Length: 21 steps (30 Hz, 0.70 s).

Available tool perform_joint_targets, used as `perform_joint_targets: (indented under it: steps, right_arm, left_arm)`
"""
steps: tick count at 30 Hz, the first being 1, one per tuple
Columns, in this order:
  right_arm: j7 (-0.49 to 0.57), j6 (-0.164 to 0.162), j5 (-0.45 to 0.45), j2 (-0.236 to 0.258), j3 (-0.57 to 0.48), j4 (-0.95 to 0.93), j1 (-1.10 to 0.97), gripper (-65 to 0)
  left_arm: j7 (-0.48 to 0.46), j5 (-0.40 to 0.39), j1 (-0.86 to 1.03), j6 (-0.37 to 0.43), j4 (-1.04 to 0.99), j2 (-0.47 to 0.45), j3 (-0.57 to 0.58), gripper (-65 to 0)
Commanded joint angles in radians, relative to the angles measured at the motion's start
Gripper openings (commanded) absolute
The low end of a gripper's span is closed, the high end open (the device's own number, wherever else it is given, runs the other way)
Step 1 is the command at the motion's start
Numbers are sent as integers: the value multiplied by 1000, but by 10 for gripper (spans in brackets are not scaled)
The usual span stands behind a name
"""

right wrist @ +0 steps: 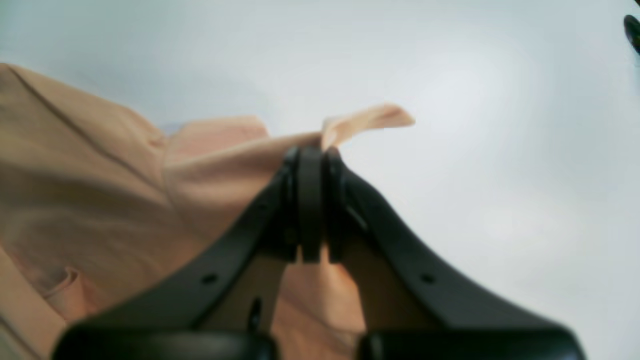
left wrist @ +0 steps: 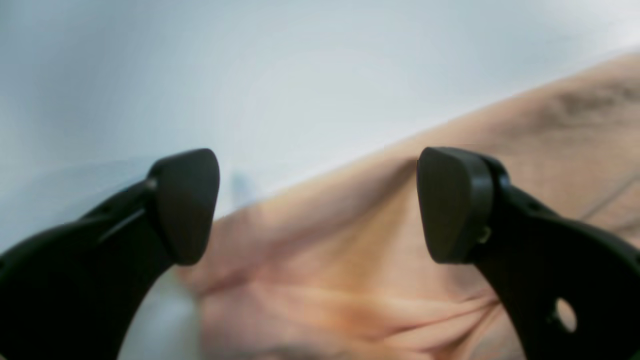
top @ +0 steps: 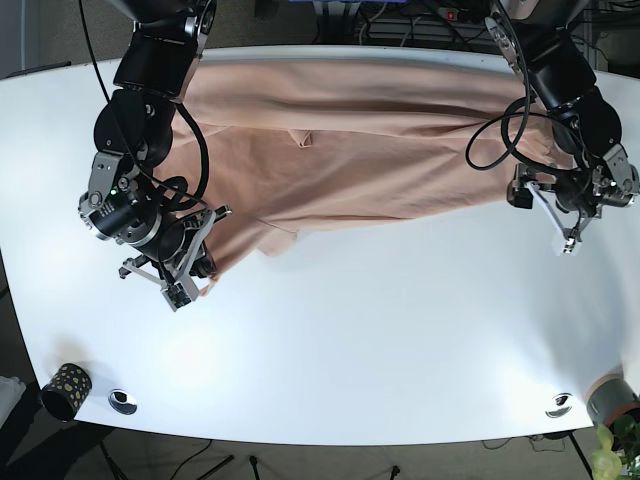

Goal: Fold the T-shirt properly
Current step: 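Grasp the hem with both grippers and fold it toward the collar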

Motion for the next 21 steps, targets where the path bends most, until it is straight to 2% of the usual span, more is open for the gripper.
perform_joint_targets:
  steps: [1, 6, 8, 10, 13, 18, 21]
  right_arm:
    - [5, -2, 13, 8, 5, 46, 15, -650]
    - [1, -2, 13, 8, 5, 78, 8, -650]
    - [1, -2, 13, 8, 5, 89, -1, -650]
    - [1, -2, 13, 8, 5, 103, -8, -650]
    - [1, -2, 13, 8, 6, 133, -17, -650]
    - [-1, -2, 13, 8, 6, 152, -18, -650]
    - [-1, -2, 13, 8, 8, 152, -18, -650]
  left_arm:
    - [-23, -11, -29, -1, 12, -16, 30, -65]
    - [-41, -8, -29, -1, 11, -16, 123, -67]
    - [-41, -8, -23, -1, 9, -22, 171, -97]
    - [-41, -9, -20, -1, 9, -24, 202, -158]
    - [-41, -8, -20, -1, 9, -24, 214, -296]
    - [-39, -8, -20, -1, 9, -24, 217, -571]
    - [-39, -8, -20, -1, 9, -24, 218, -644]
